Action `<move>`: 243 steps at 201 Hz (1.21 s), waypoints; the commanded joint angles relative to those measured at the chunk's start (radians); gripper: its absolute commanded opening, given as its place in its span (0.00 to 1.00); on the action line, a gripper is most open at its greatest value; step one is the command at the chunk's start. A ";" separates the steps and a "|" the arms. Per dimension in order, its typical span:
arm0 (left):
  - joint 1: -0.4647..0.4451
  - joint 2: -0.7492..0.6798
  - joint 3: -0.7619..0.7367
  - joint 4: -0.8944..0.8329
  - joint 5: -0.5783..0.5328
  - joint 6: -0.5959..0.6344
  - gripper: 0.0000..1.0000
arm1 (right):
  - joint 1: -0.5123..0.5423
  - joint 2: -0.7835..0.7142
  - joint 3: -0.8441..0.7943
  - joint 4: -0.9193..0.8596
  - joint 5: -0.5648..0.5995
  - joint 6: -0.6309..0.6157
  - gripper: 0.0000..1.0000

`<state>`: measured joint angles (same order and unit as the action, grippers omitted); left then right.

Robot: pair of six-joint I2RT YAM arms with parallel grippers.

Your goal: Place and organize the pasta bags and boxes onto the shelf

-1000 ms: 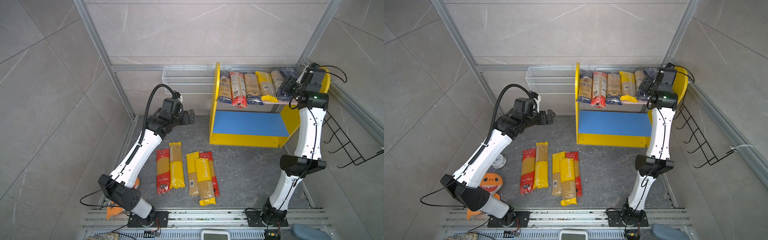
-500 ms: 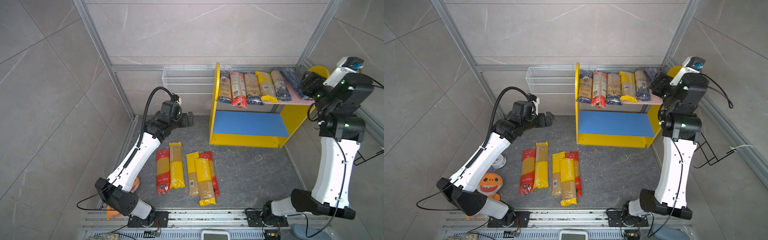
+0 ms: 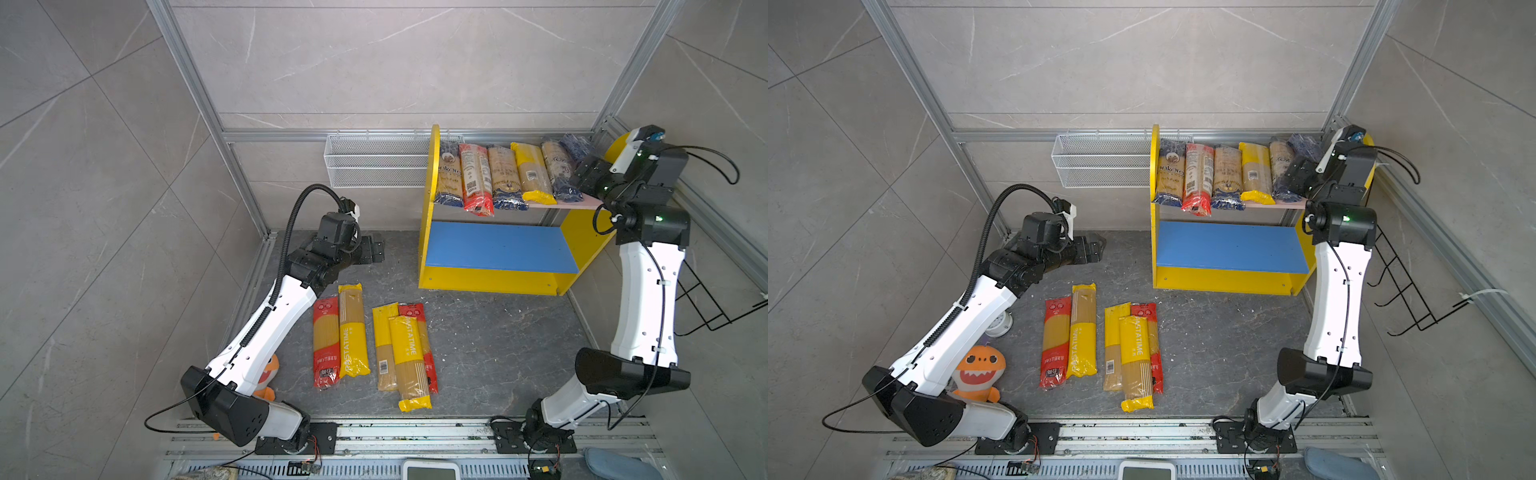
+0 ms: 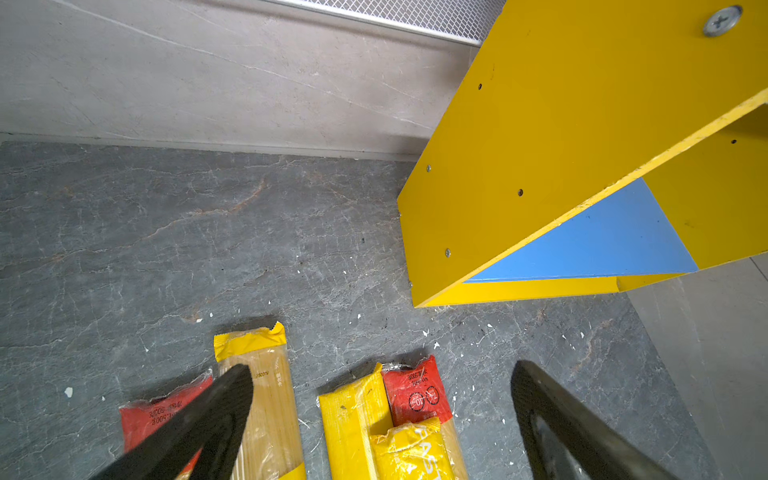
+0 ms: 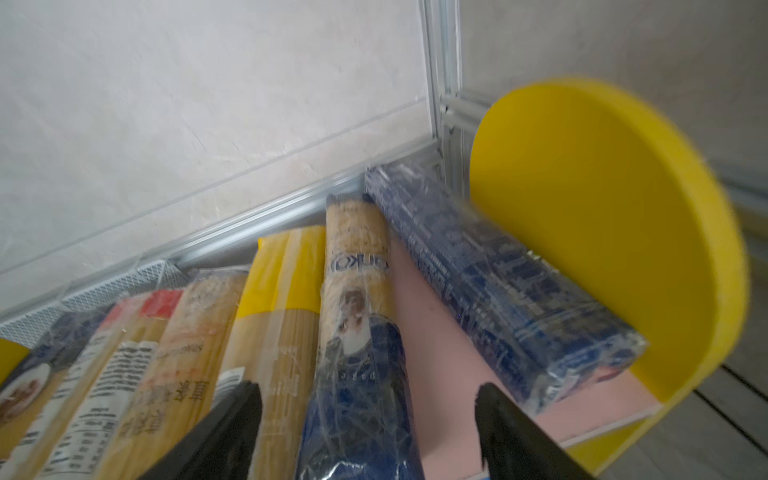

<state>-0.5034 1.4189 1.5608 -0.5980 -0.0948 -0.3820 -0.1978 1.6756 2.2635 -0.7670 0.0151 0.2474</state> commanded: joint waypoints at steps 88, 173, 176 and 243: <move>-0.001 -0.025 0.023 0.007 -0.011 -0.009 1.00 | -0.003 0.083 0.033 -0.145 -0.014 0.003 0.85; -0.001 -0.004 0.045 0.009 0.011 -0.004 1.00 | -0.004 -0.002 -0.094 -0.155 0.055 -0.014 0.45; -0.001 -0.005 0.045 0.008 0.011 -0.003 1.00 | -0.003 -0.008 -0.099 -0.154 0.056 -0.015 0.44; -0.001 -0.006 0.041 0.014 0.023 0.009 1.00 | -0.003 -0.077 -0.158 -0.163 0.049 -0.021 0.21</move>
<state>-0.5041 1.4151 1.5650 -0.6018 -0.0937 -0.3817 -0.1970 1.6329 2.1342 -0.8417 0.0338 0.2390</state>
